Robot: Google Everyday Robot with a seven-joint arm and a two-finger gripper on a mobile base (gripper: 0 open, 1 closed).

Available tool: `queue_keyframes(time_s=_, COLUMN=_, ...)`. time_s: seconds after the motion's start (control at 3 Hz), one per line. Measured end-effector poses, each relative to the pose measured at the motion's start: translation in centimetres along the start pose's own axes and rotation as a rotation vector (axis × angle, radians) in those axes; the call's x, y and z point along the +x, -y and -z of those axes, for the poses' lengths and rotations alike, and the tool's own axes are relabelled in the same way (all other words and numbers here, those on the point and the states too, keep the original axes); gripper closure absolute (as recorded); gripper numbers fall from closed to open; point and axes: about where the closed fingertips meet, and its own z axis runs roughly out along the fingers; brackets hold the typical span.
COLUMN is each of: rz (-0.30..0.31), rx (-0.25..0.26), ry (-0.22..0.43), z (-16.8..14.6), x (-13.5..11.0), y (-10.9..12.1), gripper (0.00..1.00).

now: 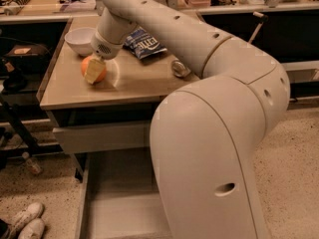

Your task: Pick orange from middle drawer and place on counter

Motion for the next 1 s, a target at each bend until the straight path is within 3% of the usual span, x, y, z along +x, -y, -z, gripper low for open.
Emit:
queue_keyframes(time_s=0.33, rz=0.000, rx=0.000, ry=0.000, z=0.00, x=0.00, y=0.00, gripper=0.11)
queue_keyframes(time_s=0.67, rz=0.000, rx=0.000, ry=0.000, z=-0.01, x=0.00, y=0.00, gripper=0.00)
queue_keyframes(time_s=1.0, rz=0.000, rx=0.000, ry=0.000, z=-0.01, x=0.00, y=0.00, gripper=0.00)
